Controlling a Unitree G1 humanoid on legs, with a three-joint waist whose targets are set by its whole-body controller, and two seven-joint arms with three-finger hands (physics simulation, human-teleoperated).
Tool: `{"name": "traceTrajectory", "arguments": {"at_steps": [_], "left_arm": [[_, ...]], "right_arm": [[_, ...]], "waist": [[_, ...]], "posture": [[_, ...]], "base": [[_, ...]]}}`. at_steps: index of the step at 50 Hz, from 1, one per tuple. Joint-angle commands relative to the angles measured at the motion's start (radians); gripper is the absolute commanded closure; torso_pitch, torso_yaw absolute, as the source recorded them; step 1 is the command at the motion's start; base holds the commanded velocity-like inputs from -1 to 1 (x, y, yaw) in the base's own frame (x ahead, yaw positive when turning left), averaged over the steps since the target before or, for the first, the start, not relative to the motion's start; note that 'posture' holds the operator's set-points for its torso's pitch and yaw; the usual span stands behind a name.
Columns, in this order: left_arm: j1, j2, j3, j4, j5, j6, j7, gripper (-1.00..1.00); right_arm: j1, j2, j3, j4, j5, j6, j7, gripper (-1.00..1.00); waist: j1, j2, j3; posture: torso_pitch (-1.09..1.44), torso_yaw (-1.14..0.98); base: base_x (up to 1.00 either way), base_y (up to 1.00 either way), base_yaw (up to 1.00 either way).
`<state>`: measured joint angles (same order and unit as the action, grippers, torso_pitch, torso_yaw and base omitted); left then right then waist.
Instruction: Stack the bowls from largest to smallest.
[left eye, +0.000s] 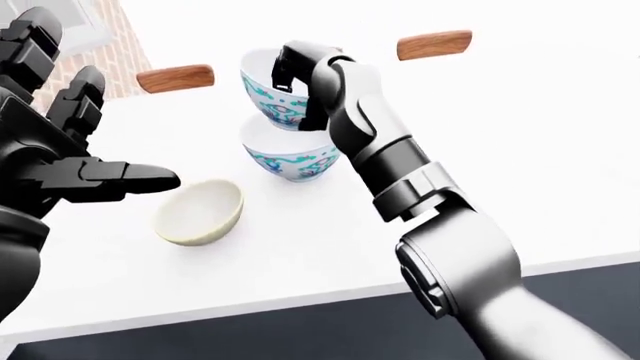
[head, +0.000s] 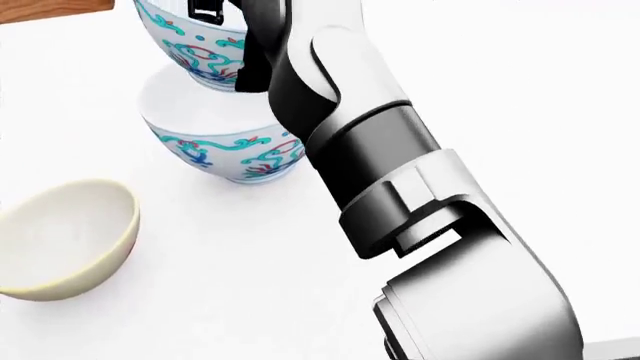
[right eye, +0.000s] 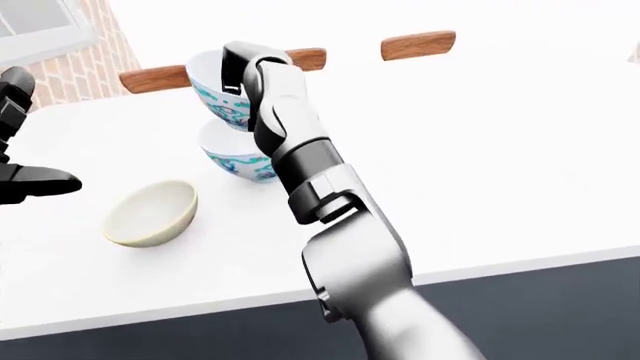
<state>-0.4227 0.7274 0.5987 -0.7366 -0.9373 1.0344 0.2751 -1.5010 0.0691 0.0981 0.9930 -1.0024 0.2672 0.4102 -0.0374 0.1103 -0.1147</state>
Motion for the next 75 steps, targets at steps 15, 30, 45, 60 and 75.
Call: {"name": "traceTrajectory", "arguments": {"at_steps": [15,30,45,60,75], "left_arm": [[-0.007,0.02,0.033,0.001,0.018,-0.039,-0.015,-1.0],[-0.004,0.032,0.052,0.006,0.004,-0.036,-0.017,-1.0],[0.002,0.037,0.05,0.01,0.01,-0.047,-0.022,-1.0],[0.021,0.015,0.054,0.007,0.043,-0.054,-0.051,-1.0],[0.012,0.006,0.05,0.001,0.056,-0.043,-0.054,-1.0]], "right_arm": [[-0.019,0.001,0.001,-0.003,-0.024,-0.017,-0.05,0.76],[-0.005,0.015,0.008,0.017,-0.038,-0.024,-0.06,0.65],[0.001,0.02,0.01,0.046,-0.05,-0.049,-0.099,0.16],[-0.004,0.026,0.011,0.084,-0.08,-0.063,-0.2,-0.47],[-0.023,0.012,0.002,-0.05,-0.073,-0.023,-0.097,-0.62]], "waist": [[0.005,0.004,-0.023],[0.008,0.004,-0.025],[0.009,0.004,-0.028],[0.01,0.004,-0.031],[0.012,0.0,-0.029]], "posture": [[-0.24,0.0],[-0.24,0.0],[-0.24,0.0],[-0.24,0.0],[-0.24,0.0]], "base": [[0.0,0.0,0.0],[0.0,0.0,0.0],[0.0,0.0,0.0],[0.0,0.0,0.0],[0.0,0.0,0.0]]}}
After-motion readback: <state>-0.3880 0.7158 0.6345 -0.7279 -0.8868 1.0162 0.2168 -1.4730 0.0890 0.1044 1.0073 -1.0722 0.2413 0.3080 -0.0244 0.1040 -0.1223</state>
